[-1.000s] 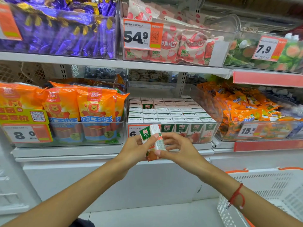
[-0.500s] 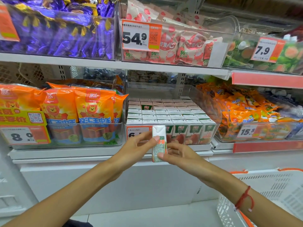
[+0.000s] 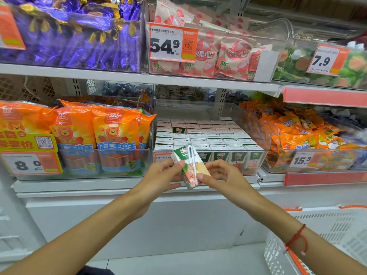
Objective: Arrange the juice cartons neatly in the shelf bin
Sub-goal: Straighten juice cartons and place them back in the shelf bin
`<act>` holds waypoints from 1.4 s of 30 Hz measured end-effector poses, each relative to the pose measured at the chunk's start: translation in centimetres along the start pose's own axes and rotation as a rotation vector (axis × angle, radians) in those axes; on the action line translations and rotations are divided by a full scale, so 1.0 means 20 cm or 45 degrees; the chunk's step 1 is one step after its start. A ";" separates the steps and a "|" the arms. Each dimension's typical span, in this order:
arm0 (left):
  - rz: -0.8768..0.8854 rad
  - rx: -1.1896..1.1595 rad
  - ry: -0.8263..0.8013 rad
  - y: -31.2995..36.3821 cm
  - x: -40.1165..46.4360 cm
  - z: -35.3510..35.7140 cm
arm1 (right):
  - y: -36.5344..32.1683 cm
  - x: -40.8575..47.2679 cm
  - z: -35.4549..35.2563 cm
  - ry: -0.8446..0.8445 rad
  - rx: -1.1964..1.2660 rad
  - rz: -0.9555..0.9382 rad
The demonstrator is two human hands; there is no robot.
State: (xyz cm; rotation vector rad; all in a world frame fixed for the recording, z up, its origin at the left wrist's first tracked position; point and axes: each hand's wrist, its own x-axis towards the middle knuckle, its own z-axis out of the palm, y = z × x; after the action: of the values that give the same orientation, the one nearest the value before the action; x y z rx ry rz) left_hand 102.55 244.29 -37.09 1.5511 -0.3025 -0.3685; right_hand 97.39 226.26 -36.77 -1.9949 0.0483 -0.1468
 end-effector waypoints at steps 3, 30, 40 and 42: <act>0.033 0.022 -0.032 0.00 0.00 0.00 | 0.01 0.00 -0.02 -0.113 0.131 0.028; -0.084 -0.015 0.020 -0.01 0.00 -0.02 | -0.01 -0.03 0.02 -0.231 0.004 0.041; 0.002 -0.094 0.071 -0.02 0.01 0.02 | -0.01 -0.02 0.06 0.105 0.031 0.021; 0.008 -0.094 0.093 -0.03 0.01 0.02 | 0.00 -0.03 0.08 0.151 -0.167 -0.063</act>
State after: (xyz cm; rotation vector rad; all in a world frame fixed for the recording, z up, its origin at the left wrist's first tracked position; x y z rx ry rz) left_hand 102.57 243.80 -37.65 1.4871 -0.2345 -0.3137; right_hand 97.06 227.75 -37.51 -2.1177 0.0862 -0.3004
